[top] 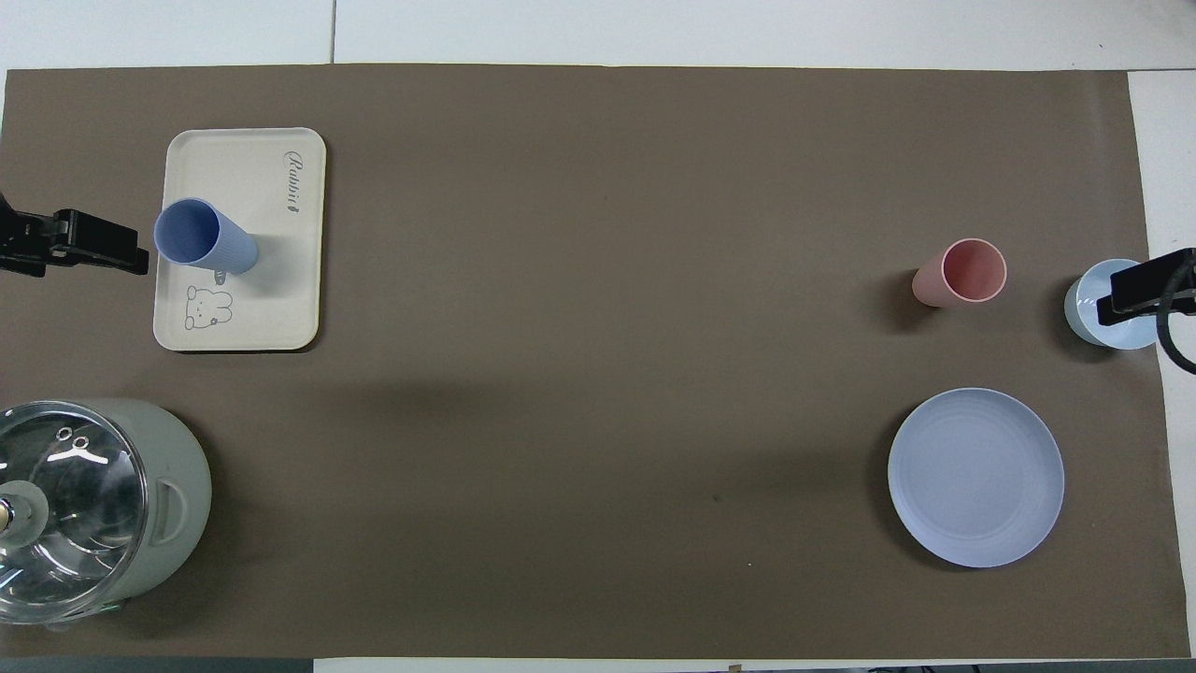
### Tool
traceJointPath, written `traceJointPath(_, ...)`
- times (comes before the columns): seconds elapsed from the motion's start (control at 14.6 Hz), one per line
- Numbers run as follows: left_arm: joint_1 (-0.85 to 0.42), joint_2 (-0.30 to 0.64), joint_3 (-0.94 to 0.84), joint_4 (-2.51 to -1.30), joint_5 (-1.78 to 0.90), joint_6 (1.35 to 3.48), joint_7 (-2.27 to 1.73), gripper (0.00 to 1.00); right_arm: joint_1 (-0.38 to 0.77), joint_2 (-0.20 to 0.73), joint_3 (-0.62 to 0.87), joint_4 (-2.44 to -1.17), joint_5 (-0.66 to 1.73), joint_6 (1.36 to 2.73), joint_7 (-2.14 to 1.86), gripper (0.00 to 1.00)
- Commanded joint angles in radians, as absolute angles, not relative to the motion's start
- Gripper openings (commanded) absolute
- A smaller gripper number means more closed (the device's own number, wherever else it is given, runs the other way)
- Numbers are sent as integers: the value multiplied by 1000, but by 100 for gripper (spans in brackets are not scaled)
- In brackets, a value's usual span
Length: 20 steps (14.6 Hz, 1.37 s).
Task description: Place cup on tray
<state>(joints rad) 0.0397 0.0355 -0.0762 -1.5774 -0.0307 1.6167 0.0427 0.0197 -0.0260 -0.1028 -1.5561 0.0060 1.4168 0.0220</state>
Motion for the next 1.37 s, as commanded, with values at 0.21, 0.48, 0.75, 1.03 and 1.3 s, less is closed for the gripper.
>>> traceJointPath(0.21,43,23,-74,-1589,-41,1614,48,100,12,-41,-95,-1615,-12,1470,-11,100)
traceJointPath(0.48,43,23,-74,-1589,-41,1614,48,100,14,-41,-95,-1615,-12,1471,-11,100)
traceJointPath(0.75,43,23,-74,-1589,-41,1614,48,100,14,-43,-97,-1615,-12,1470,-11,100)
traceJointPath(1.03,43,23,-74,-1589,-41,1614,48,100,12,-43,-97,-1615,-12,1471,-9,100)
traceJointPath(1.3,43,23,-74,-1589,-41,1614,48,100,12,-41,-97,-1615,-12,1543,-9,100)
